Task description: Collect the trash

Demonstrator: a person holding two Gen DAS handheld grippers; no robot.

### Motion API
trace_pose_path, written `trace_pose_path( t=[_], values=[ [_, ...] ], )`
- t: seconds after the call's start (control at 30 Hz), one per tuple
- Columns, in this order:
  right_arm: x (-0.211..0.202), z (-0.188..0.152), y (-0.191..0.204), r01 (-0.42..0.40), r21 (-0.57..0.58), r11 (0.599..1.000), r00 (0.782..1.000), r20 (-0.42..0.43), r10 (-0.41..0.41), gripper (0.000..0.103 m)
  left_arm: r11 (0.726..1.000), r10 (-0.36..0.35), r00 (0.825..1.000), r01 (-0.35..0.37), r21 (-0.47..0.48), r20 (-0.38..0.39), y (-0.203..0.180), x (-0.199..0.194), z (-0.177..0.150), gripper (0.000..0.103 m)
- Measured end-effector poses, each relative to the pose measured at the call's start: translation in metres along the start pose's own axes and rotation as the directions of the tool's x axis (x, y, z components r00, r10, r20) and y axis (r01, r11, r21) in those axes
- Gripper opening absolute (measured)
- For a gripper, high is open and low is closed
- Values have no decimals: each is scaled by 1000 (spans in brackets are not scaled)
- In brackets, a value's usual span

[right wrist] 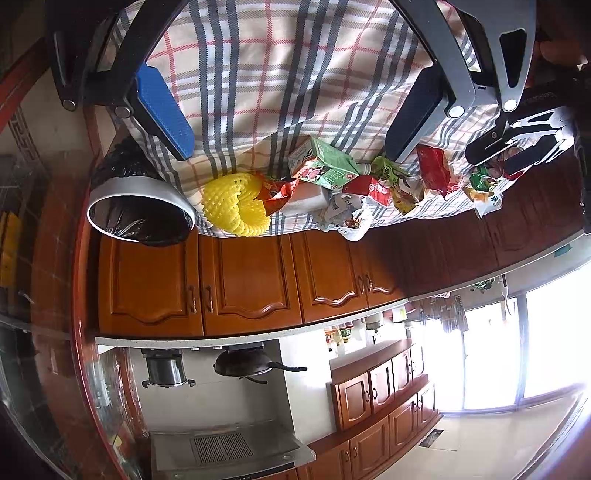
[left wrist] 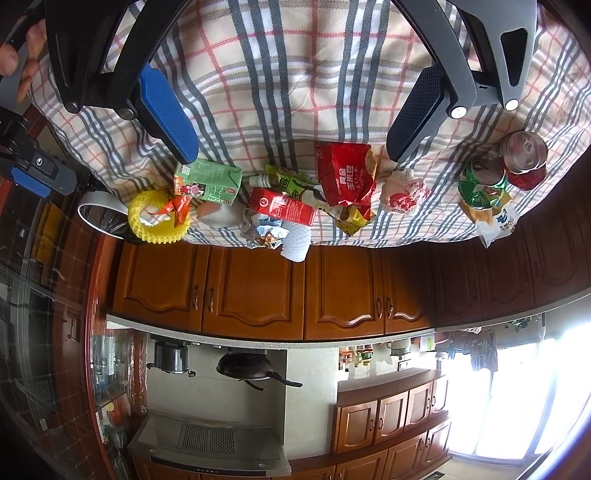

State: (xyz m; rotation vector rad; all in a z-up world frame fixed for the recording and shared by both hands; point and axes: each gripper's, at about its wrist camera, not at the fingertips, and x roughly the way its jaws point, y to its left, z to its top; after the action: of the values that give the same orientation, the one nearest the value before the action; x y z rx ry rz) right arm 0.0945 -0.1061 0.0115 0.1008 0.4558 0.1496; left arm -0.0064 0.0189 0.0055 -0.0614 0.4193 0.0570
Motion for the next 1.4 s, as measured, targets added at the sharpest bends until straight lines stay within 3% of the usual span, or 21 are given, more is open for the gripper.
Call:
trace_pose_path(
  t=[0.5,0.83,1.07,1.23,1.4],
  values=[
    [8,11,-12,-11,41,999,1000,-17,12,103,999,3,999,-5,-47,-50,11,16,12,102],
    [34,27,-28,-30,75,997,997,-70,35,103,992,74,989,-86,-93,-131,27,57,33,101],
    [69,42,-41,-21,104,994,989,-143,36,101,984,68,972,-103,-146,-223,40,105,51,85],
    [103,50,-51,-5,120,993,976,-216,31,83,982,67,963,-111,-156,-263,46,132,58,73],
    [137,52,-63,30,120,992,961,-277,4,71,983,58,959,-104,-151,-277,55,149,58,55]
  ],
)
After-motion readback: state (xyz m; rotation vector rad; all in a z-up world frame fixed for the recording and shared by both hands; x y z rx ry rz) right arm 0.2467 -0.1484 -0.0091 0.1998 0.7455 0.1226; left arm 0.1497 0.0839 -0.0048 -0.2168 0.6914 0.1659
